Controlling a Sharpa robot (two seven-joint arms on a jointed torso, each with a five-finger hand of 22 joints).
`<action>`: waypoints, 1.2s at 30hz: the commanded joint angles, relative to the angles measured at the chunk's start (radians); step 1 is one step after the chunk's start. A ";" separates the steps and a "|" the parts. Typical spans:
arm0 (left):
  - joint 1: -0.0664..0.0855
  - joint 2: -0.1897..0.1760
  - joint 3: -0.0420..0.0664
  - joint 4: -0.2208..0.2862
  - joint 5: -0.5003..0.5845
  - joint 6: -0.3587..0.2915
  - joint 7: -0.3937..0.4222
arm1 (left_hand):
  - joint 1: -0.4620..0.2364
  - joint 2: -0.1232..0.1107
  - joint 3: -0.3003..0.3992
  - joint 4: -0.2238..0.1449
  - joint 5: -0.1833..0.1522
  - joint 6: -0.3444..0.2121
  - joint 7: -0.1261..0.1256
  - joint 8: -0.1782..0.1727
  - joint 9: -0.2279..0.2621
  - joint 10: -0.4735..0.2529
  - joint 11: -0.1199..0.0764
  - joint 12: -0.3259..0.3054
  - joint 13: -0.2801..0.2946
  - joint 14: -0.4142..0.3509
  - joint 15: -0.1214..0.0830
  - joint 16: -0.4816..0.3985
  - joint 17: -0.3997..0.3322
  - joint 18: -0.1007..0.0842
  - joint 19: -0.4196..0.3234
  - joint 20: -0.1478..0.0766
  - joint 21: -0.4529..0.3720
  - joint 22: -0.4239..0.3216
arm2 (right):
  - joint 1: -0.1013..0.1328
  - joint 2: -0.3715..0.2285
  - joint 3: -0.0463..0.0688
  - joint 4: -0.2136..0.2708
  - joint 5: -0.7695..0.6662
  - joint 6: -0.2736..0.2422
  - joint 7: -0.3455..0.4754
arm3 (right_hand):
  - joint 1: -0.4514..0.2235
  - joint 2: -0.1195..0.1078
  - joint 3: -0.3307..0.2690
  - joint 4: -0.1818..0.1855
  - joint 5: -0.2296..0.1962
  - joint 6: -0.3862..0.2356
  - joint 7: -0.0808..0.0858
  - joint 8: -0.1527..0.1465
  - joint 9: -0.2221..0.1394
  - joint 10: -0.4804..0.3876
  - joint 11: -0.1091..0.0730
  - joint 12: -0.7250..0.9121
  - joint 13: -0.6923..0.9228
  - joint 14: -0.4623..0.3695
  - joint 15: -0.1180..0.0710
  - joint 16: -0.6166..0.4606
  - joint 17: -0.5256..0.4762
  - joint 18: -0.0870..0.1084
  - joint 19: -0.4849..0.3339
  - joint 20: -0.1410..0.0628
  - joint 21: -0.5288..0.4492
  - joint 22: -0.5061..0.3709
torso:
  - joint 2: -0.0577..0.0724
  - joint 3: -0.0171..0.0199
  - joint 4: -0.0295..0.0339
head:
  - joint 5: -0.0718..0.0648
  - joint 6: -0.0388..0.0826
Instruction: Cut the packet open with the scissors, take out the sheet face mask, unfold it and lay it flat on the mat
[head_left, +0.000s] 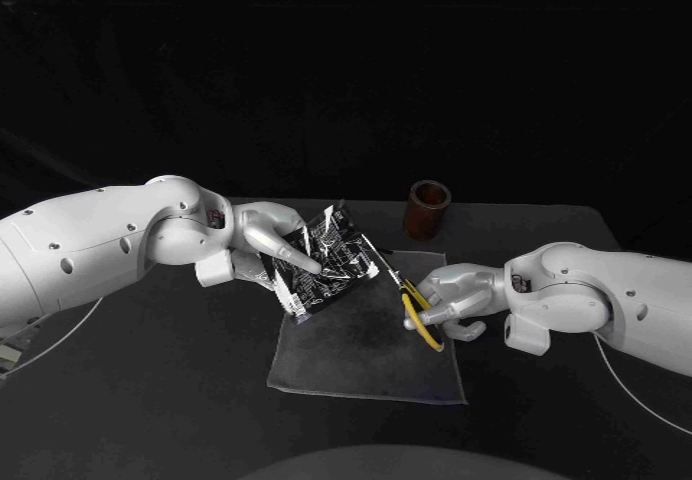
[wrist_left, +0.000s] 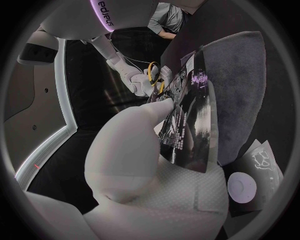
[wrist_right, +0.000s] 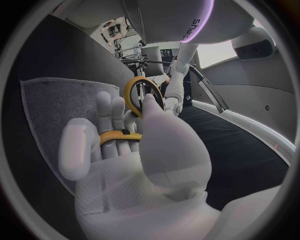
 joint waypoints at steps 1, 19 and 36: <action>0.000 0.002 -0.001 0.001 -0.014 0.007 0.004 | 0.001 0.007 -0.001 -0.006 0.004 0.007 0.003 0.003 0.146 0.009 -0.001 0.005 0.001 0.002 -0.007 0.006 0.001 0.016 0.003 -0.007 0.006 0.001 | 0.001 0.002 0.001 0.001 0.031 -0.021 0.030 | -0.134 0.117 0.133 0.017 -0.003 0.137 -0.151 -0.123 -0.073 0.326 -0.190 -0.078 -0.158 0.272 -0.187 -0.023 -0.018 0.086 -0.100 -0.003 -0.082 -0.156 | 0.000 -0.0008 0.0003 | 0.000 0.002; 0.000 0.002 -0.001 0.000 -0.019 -0.015 0.005 | 0.000 0.008 0.001 -0.004 0.004 0.007 0.003 0.002 0.148 0.009 0.000 0.005 0.002 0.001 -0.007 0.006 0.003 0.015 0.002 -0.007 0.007 0.002 | 0.002 0.008 -0.006 0.039 0.053 -0.199 0.130 | -0.057 -0.109 0.713 -0.255 0.027 0.116 0.007 -0.699 -0.459 0.246 -0.056 -0.595 -0.530 0.243 -0.082 -0.326 -0.188 0.157 -0.198 0.091 -0.505 -0.706 | 0.000 -0.0003 -0.0012 | -0.002 0.011; 0.000 0.000 -0.001 -0.002 -0.016 -0.029 0.001 | -0.002 0.008 0.002 -0.002 0.004 0.007 0.003 0.001 0.150 0.011 0.000 0.005 0.002 0.001 -0.007 0.007 0.006 0.015 0.002 -0.007 0.007 0.003 | -0.002 0.008 -0.015 0.041 0.057 -0.143 0.104 | -0.186 -0.025 0.973 -0.358 0.000 0.117 0.034 -0.772 -0.512 0.215 -0.022 -0.650 -0.625 0.173 -0.050 -0.446 -0.247 0.157 -0.227 0.119 -0.531 -0.726 | 0.000 -0.0003 0.0003 | -0.006 0.016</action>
